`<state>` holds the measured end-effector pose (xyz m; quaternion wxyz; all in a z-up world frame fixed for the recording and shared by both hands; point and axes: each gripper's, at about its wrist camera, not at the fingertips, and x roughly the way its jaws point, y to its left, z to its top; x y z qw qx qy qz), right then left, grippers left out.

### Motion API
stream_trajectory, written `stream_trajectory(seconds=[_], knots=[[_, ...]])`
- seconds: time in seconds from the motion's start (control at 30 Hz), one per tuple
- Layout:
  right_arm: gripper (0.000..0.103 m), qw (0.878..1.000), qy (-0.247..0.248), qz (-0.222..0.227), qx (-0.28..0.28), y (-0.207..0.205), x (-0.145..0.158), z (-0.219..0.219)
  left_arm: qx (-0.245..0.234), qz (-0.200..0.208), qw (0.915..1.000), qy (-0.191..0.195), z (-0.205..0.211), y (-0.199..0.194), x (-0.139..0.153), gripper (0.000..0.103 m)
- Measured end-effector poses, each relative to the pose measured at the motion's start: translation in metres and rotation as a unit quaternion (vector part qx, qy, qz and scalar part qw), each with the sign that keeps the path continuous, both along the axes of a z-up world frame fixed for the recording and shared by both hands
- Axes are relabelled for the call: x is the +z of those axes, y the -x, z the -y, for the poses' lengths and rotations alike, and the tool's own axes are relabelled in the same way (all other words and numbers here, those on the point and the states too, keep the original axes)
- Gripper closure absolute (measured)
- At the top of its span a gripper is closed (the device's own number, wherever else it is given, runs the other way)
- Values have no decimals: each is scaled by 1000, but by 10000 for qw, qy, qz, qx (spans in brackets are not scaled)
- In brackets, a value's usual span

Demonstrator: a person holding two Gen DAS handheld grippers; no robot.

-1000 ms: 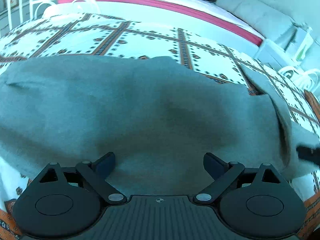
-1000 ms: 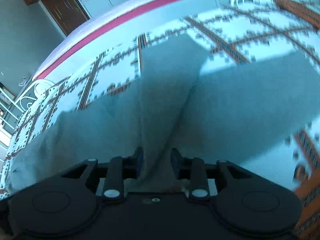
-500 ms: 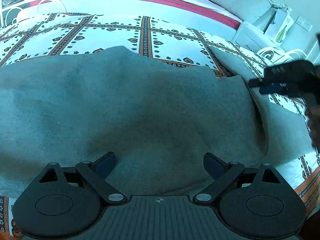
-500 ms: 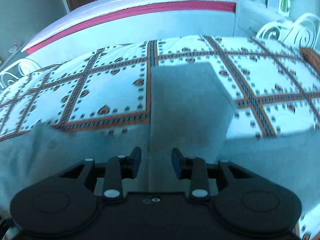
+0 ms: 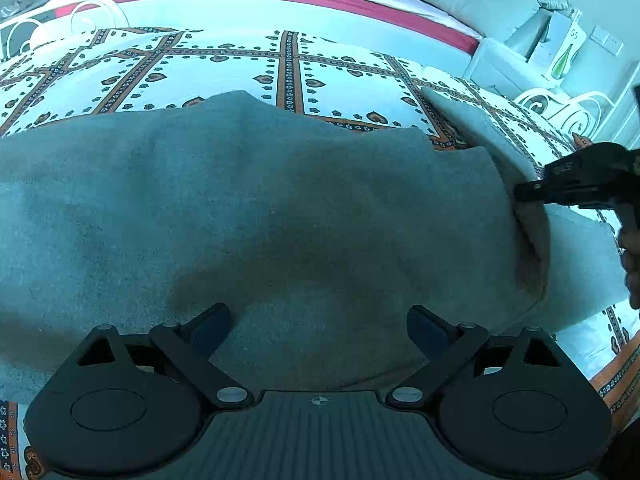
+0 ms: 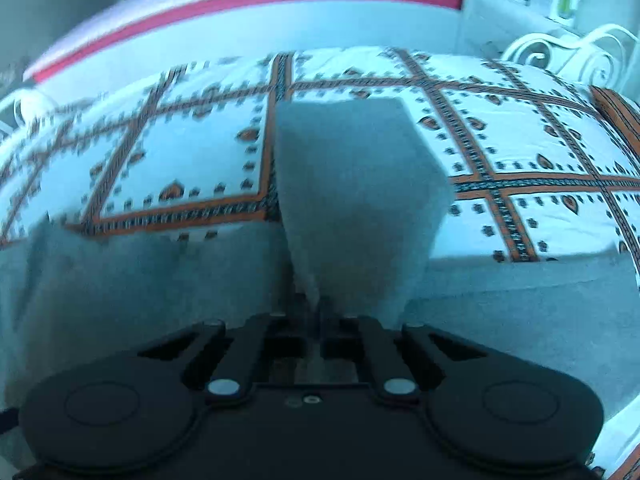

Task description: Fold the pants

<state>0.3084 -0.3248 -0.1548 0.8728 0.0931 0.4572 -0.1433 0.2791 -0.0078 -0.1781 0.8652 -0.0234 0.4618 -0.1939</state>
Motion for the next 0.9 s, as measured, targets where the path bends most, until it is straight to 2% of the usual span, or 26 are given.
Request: stream_trajectory(seconds=[0.1, 0.17, 0.27, 0.4, 0.5, 0.57, 0.6, 0.63, 0.77, 0.9], knots=[[103, 9984, -239, 439, -272, 24, 13, 13, -26, 14, 10000, -24, 0, 1, 0, 9], [103, 9933, -506, 895, -537, 53, 29, 22, -48, 32, 10000, -66, 1, 2, -1, 9], [103, 9852, -829, 1219, -872, 103, 37, 31, -79, 67, 9999, -136, 2, 5, -1, 9], [103, 9763, -1206, 1207, -1330, 155, 8, 43, -127, 112, 9996, -243, 5, 9, -1, 9], [103, 9743, -1404, 829, -1553, 158, -29, 47, -149, 159, 9992, -333, 7, 11, -2, 9], [100, 9774, -1275, 854, -1456, 158, -32, 43, -151, 179, 9991, -364, 7, 13, -2, 9], [88, 9811, -1124, 855, -1325, 158, -26, 39, -146, 181, 9991, -358, 6, 13, -2, 9], [85, 9844, -942, 860, -1211, 157, -19, 35, -138, 179, 9991, -347, 6, 13, -2, 9], [85, 9931, -147, 1049, -503, 149, 9, 18, -102, 157, 9993, -320, 5, 11, -2, 8], [81, 9941, 150, 1075, 73, 121, 19, 3, -116, 158, 9993, -320, 6, 11, -2, 7]])
